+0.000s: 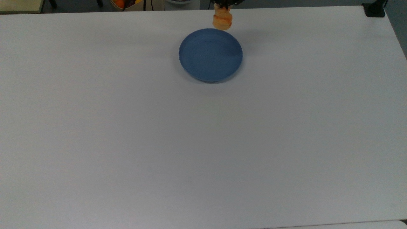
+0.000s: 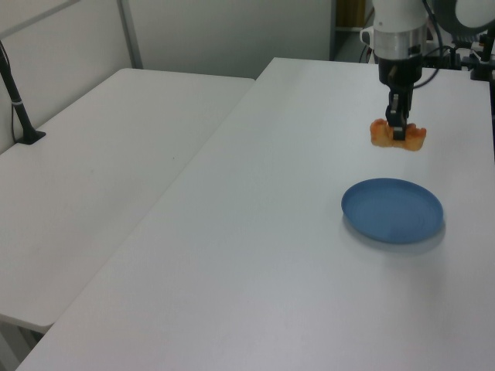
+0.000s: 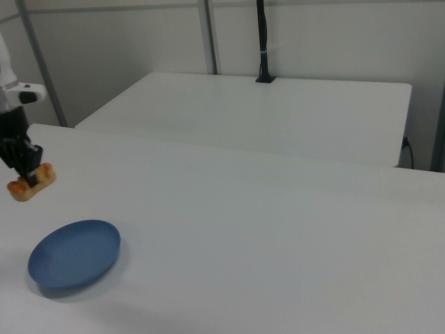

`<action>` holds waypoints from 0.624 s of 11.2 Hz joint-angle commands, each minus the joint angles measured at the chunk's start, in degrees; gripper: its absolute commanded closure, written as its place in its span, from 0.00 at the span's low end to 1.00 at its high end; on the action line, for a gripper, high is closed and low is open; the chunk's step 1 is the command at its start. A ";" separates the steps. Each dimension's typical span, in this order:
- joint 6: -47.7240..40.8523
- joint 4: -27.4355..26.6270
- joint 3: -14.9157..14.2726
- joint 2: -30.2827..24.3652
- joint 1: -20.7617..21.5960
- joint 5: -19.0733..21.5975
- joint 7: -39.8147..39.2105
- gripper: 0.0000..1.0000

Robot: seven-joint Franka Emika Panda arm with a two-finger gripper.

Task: Put the bread on the table
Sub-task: 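Lift the bread roll off the plate and carry it beside the plate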

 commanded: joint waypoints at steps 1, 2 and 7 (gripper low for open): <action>4.80 -1.22 7.14 0.00 1.81 0.69 5.64 0.94; 6.74 -1.75 9.78 0.09 1.89 0.69 6.97 0.94; 14.47 -1.31 19.11 2.98 2.33 0.96 15.56 0.94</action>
